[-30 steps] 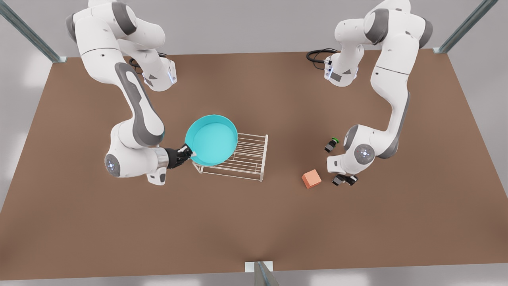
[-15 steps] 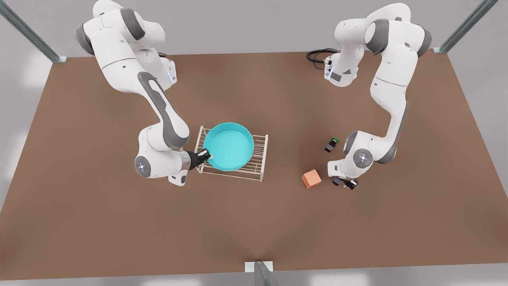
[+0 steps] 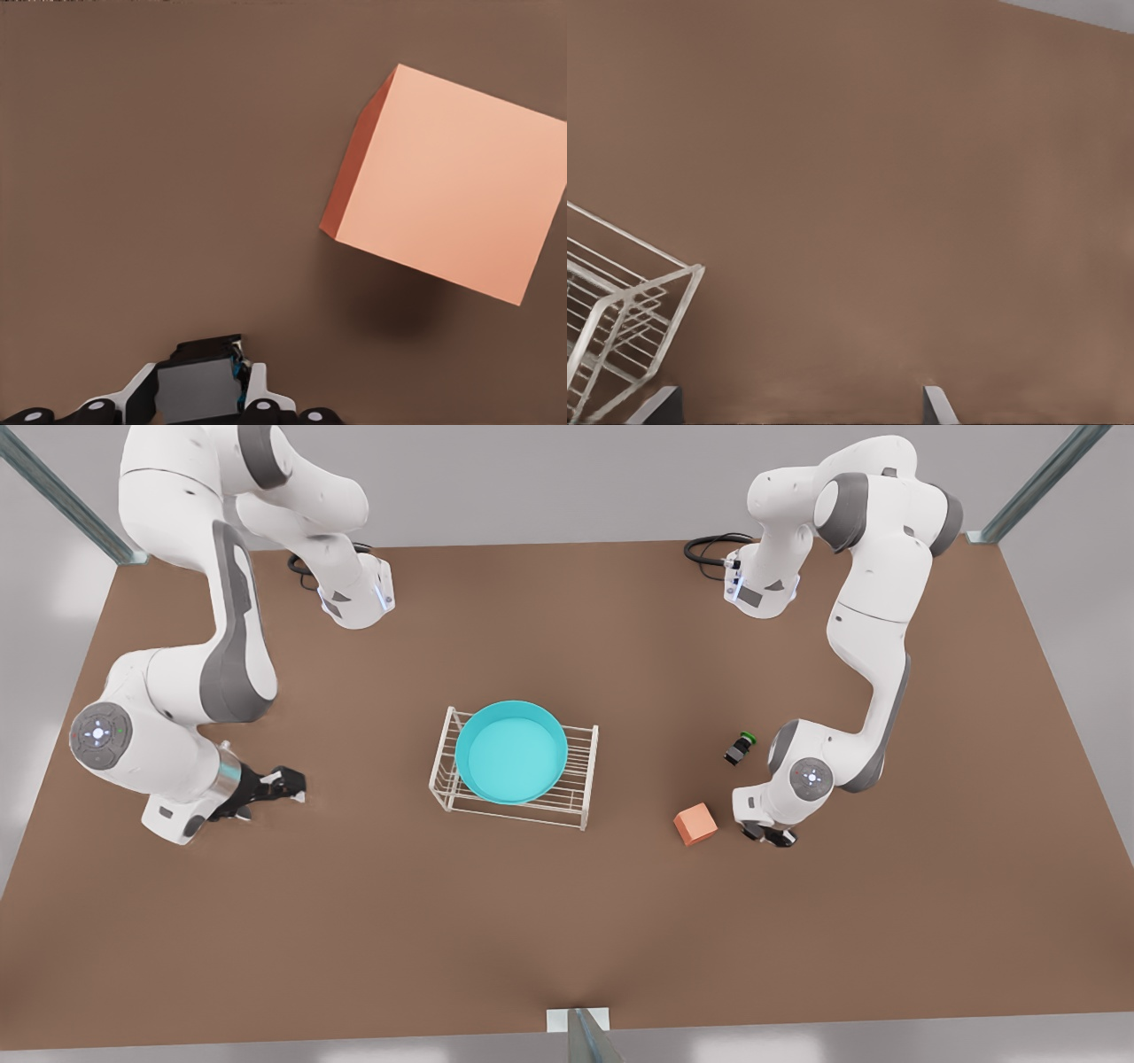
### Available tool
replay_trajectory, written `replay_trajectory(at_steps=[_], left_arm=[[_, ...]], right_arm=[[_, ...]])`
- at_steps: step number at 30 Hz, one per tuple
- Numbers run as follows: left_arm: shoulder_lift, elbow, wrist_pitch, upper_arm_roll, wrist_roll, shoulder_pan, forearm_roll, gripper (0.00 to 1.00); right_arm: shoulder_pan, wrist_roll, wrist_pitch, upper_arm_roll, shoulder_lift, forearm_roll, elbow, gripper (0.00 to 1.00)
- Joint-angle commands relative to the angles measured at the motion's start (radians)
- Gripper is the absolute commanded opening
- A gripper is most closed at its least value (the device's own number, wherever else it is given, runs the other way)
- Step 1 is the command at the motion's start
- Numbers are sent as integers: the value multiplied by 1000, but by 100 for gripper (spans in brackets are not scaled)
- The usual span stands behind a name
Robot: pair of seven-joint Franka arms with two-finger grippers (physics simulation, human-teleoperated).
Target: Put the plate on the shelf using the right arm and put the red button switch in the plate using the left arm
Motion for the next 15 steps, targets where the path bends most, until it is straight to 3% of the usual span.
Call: replay_trajectory(at_steps=[1,6,7,15], left_arm=[[-2,1,3,0,-16,1,1,61],[-16,5,-4,0,-16,3,1,61],[-11,5,-4,0,-13,3,1,53],[1,7,0,1,-13,7,2,53]], right_arm=[[-11,104,-49,-7,-65,-104,-69,100],[-20,129,-71,-7,-74,-101,-57,100],[-19,127,-74,-4,-68,-101,-55,100],[-30,126,-72,-7,-66,-98,-34,100]])
